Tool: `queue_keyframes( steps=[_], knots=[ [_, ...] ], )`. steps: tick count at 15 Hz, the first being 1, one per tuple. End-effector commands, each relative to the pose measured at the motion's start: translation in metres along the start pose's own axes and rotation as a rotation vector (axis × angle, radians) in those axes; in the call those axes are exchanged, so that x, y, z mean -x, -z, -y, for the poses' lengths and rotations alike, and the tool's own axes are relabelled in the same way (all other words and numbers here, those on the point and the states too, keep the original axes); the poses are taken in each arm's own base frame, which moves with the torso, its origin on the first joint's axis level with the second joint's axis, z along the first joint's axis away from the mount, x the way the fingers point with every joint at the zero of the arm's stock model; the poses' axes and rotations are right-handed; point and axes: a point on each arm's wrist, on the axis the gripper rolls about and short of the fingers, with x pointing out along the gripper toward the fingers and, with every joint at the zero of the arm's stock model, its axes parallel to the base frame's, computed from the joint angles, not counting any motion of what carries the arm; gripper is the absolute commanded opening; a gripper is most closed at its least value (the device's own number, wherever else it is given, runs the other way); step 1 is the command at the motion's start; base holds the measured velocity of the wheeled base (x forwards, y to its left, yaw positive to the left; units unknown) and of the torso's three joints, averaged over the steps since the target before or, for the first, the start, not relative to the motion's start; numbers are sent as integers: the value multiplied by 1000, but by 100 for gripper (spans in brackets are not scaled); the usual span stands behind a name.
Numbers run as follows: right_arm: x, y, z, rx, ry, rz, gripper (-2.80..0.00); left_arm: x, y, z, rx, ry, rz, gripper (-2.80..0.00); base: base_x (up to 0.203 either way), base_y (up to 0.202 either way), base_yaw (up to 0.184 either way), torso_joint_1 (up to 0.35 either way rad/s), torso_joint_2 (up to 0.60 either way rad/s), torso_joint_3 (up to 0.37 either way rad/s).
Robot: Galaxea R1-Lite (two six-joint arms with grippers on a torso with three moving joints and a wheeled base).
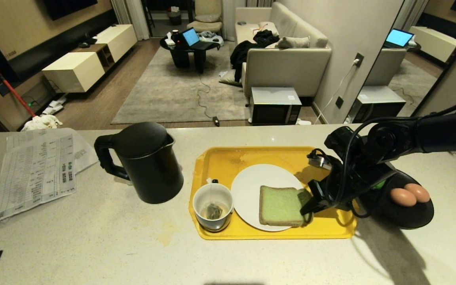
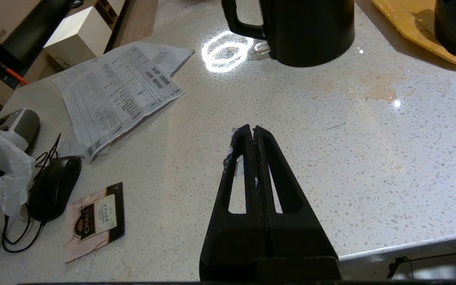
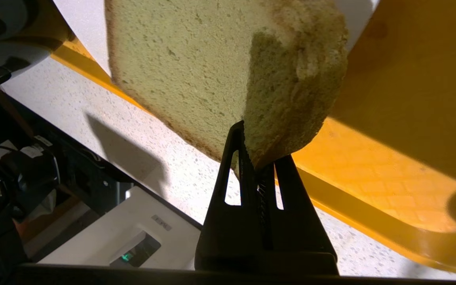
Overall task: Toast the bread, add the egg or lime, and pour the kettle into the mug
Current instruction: Pick up the bread slice, then put the bread slices in the toaster
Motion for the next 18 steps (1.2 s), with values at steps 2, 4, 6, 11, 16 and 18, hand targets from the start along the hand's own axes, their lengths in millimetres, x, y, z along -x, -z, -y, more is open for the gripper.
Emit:
queue_keyframes(
  steps=[2,4,6,11,16,18],
  knots=[
    [21,5,-9,18,-7,45,-280,0,0,0,-2,-2,1,-280,0,0,0,0,0,0],
    [42,12,-19,47,-15,97,-280,0,0,0,-2,-2,2,-280,0,0,0,0,0,0],
    [73,24,-33,89,-13,177,-280,0,0,0,-2,-2,2,-280,0,0,0,0,0,0],
    [151,71,-66,212,26,404,-280,0,0,0,-2,-2,1,-280,0,0,0,0,0,0],
    [201,123,-79,390,194,592,-280,0,0,0,-2,-2,1,-280,0,0,0,0,0,0],
    [213,140,-81,458,267,638,-280,0,0,0,-2,-2,1,-280,0,0,0,0,0,0]
  ],
)
